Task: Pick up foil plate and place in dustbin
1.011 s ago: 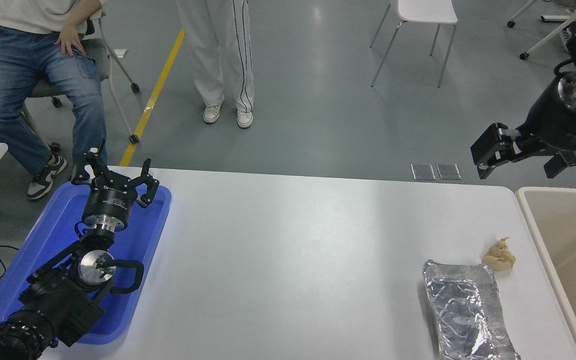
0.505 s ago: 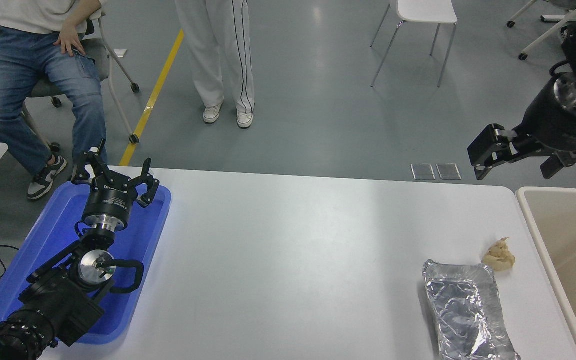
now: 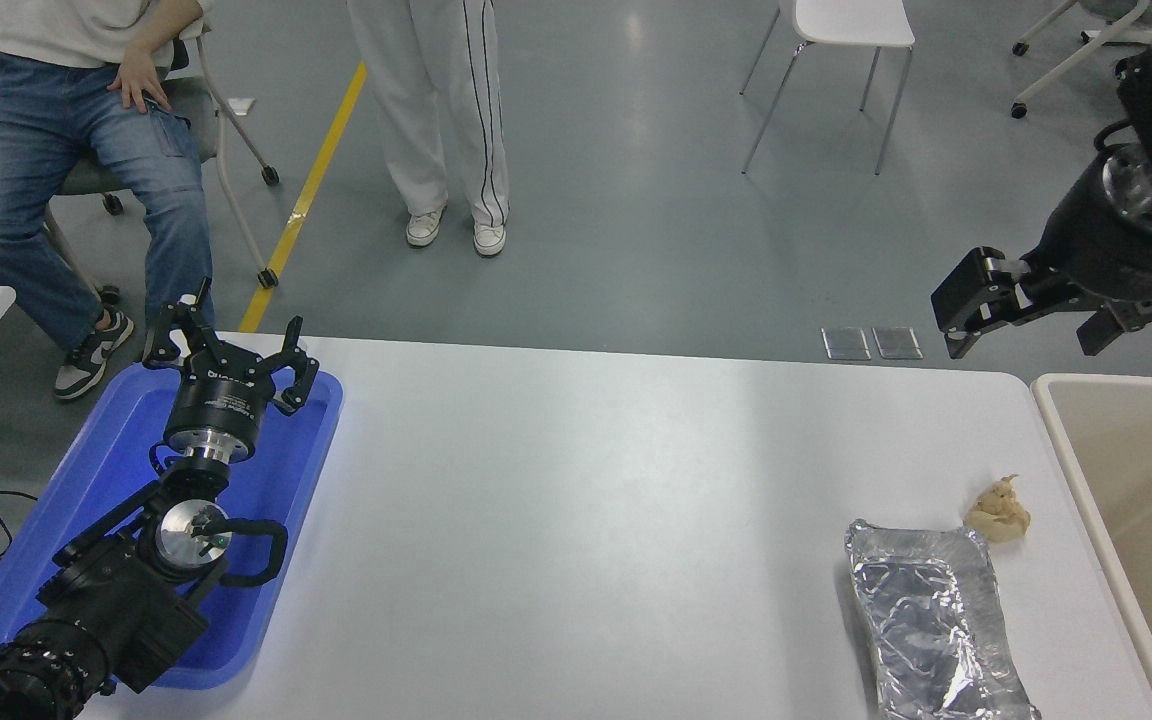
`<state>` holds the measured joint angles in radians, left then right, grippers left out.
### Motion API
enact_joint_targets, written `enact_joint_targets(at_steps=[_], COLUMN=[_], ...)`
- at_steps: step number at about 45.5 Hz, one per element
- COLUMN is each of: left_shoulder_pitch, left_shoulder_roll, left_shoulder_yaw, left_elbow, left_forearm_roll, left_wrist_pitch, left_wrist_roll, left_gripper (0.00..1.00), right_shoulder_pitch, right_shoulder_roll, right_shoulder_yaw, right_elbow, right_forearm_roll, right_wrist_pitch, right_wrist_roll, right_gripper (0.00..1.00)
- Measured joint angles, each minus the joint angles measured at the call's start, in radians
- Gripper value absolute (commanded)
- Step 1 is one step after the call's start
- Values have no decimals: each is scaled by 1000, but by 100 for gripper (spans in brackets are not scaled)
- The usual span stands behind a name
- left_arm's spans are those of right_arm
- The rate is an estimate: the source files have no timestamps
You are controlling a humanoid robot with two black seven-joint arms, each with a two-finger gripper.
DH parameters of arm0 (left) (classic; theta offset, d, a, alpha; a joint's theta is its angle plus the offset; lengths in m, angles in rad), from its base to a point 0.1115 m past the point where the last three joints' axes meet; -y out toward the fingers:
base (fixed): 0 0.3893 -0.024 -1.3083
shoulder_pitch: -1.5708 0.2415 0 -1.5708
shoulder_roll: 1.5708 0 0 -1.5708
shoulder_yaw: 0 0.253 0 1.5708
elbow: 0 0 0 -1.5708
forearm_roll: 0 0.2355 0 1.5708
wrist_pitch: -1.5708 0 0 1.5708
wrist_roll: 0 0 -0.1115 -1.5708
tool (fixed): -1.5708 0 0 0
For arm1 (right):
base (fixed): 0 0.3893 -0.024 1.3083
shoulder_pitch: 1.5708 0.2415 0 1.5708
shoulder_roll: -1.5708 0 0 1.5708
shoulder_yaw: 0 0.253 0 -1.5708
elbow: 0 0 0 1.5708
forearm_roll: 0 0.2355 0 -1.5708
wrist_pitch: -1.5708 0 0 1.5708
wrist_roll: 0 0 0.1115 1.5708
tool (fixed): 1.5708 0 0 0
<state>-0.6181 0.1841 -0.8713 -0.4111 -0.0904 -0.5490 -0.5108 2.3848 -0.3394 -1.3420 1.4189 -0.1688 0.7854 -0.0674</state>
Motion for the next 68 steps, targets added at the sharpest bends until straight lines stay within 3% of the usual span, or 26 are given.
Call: enact_joint_targets(at_steps=[68], left_shoulder_pitch=[1], left_shoulder_roll=[0], left_shoulder_yaw=[0], left_elbow=[0], left_forearm_roll=[0], left_wrist_pitch=[1], left_wrist_roll=[-2], left_gripper=[100], right_shoulder_pitch=[-18], right_shoulder_roll=[-3], right_shoulder_yaw=[-11], right_elbow=[-1], right_forearm_roll=[5], right_wrist_pitch=[0], right_wrist_roll=[1], right_gripper=[100])
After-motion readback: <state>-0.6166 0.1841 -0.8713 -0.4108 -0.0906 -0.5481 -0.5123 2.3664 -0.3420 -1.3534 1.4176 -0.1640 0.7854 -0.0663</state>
